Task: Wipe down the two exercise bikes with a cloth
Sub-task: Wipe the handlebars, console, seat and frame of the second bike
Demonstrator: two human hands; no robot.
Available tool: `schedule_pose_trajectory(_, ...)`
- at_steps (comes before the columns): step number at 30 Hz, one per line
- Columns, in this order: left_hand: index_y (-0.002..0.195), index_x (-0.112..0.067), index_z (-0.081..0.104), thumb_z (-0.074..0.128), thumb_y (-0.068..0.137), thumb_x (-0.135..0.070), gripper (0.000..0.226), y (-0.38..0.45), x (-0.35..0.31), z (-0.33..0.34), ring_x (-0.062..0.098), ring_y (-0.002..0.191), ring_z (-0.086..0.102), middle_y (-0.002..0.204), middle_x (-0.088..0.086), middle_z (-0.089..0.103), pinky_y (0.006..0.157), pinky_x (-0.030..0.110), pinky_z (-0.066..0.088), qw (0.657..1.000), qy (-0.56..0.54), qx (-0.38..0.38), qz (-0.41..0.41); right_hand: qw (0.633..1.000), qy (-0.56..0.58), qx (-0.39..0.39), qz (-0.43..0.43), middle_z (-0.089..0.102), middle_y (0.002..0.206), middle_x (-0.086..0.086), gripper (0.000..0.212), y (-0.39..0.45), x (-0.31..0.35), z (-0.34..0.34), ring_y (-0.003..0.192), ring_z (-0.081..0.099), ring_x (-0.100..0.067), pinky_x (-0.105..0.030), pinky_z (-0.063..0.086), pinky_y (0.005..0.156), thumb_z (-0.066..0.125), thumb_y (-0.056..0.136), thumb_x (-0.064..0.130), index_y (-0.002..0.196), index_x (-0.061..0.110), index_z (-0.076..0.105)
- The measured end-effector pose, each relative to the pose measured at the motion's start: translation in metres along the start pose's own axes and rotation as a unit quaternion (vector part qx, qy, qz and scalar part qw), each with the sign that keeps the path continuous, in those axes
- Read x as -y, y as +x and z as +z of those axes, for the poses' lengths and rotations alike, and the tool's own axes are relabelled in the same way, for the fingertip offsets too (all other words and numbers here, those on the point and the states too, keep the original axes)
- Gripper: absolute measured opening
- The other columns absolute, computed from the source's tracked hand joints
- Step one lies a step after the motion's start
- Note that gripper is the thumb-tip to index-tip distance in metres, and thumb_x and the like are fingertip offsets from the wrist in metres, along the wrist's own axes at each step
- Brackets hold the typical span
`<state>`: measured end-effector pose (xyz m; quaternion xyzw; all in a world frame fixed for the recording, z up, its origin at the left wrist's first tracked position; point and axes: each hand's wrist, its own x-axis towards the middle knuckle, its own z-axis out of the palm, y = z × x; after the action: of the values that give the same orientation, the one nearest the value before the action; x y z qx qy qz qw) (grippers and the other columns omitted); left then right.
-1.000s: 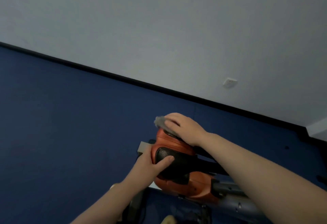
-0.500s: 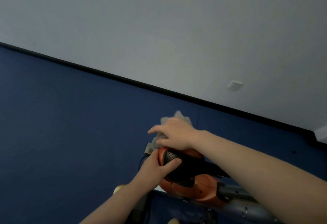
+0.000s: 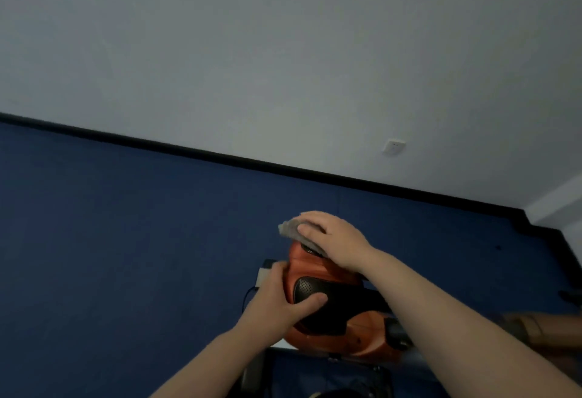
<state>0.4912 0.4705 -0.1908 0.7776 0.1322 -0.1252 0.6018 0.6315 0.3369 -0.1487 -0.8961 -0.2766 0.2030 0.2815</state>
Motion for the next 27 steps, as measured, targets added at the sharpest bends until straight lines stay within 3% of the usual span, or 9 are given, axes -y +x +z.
schedule_pose_trajectory(3,0.149,-0.045,0.006,0.079,0.052,-0.072,0.124,0.009,-0.002,-0.011,0.007,0.127,0.047,0.147,-0.017,0.03,0.104,0.036,0.048,0.999,0.035,0.018,0.029,0.997,-0.005,-0.026,0.075,0.047,0.143,0.018,0.047,-0.015,-0.013,0.006,0.128,0.045,-0.009,-0.036,0.041,0.097,0.025,0.098,0.062,0.137,0.043,0.043)
schedule_pose_trajectory(6,0.142,-0.061,-0.008,0.075,0.056,-0.073,0.12,0.016,-0.008,-0.014,-0.001,0.141,0.023,0.151,-0.036,0.007,0.114,0.03,0.032,0.988,0.104,0.027,0.11,0.983,-0.034,0.0,0.181,0.053,0.141,0.001,0.054,-0.027,-0.023,-0.003,0.124,0.051,-0.022,-0.038,0.042,0.095,0.012,0.102,0.054,0.14,0.032,0.042)
schedule_pose_trajectory(9,0.14,-0.066,-0.006,0.077,0.059,-0.065,0.116,0.021,-0.01,-0.015,-0.001,0.139,0.027,0.15,-0.031,0.017,0.113,0.033,0.034,0.982,0.118,0.036,0.141,0.966,-0.109,-0.009,0.236,0.053,0.139,-0.007,0.049,-0.023,-0.011,0.0,0.121,0.052,-0.03,-0.044,0.042,0.097,0.013,0.104,0.04,0.14,0.022,0.042)
schedule_pose_trajectory(13,0.147,-0.057,0.003,0.085,0.06,-0.053,0.119,0.024,-0.008,-0.015,0.011,0.131,0.046,0.149,-0.02,0.035,0.105,0.042,0.045,0.987,0.074,0.054,0.13,0.981,-0.076,-0.118,0.133,0.045,0.146,0.008,0.05,-0.026,0.01,0.026,0.129,0.046,-0.018,-0.04,0.038,0.098,0.019,0.101,0.052,0.141,0.031,0.04)
schedule_pose_trajectory(15,0.147,-0.057,0.003,0.085,0.06,-0.055,0.119,0.025,-0.008,-0.016,0.012,0.132,0.045,0.149,-0.02,0.033,0.105,0.043,0.046,0.987,0.075,0.061,0.131,0.988,-0.038,-0.084,0.123,0.043,0.148,0.012,0.049,-0.033,0.0,0.012,0.132,0.043,-0.014,-0.039,0.038,0.101,0.02,0.101,0.054,0.143,0.035,0.037)
schedule_pose_trajectory(18,0.146,-0.059,-0.001,0.083,0.061,-0.057,0.12,0.025,-0.007,-0.019,0.012,0.135,0.041,0.152,-0.02,0.025,0.107,0.044,0.044,0.986,0.071,0.081,0.13,0.968,-0.072,0.017,0.239,0.052,0.14,-0.007,0.049,-0.041,-0.02,-0.011,0.125,0.05,-0.028,-0.045,0.042,0.098,0.014,0.105,0.045,0.141,0.025,0.041)
schedule_pose_trajectory(21,0.143,-0.062,-0.006,0.082,0.063,-0.058,0.119,0.023,-0.007,-0.019,0.008,0.134,0.041,0.154,-0.021,0.018,0.108,0.043,0.043,0.984,0.066,0.093,0.133,0.97,-0.098,-0.04,0.22,0.055,0.137,-0.006,0.05,-0.046,-0.01,0.002,0.12,0.054,-0.03,-0.044,0.04,0.093,0.014,0.103,0.048,0.137,0.026,0.043)
schedule_pose_trajectory(24,0.141,-0.065,-0.009,0.08,0.065,-0.058,0.117,0.021,-0.007,-0.019,0.002,0.134,0.04,0.155,-0.024,0.013,0.107,0.036,0.046,0.984,0.061,0.1,0.134,0.984,-0.086,-0.096,0.121,0.041,0.151,0.008,0.052,-0.056,-0.005,0.015,0.132,0.045,-0.018,-0.042,0.037,0.101,0.02,0.1,0.055,0.147,0.034,0.031)
schedule_pose_trajectory(27,0.142,-0.063,-0.01,0.08,0.066,-0.058,0.117,0.021,-0.008,-0.02,0.003,0.135,0.039,0.155,-0.023,0.013,0.108,0.036,0.045,0.983,0.059,0.108,0.139,0.971,-0.08,-0.027,0.222,0.052,0.142,-0.001,0.049,-0.059,-0.017,-0.005,0.123,0.052,-0.025,-0.044,0.042,0.098,0.017,0.103,0.051,0.143,0.031,0.037)
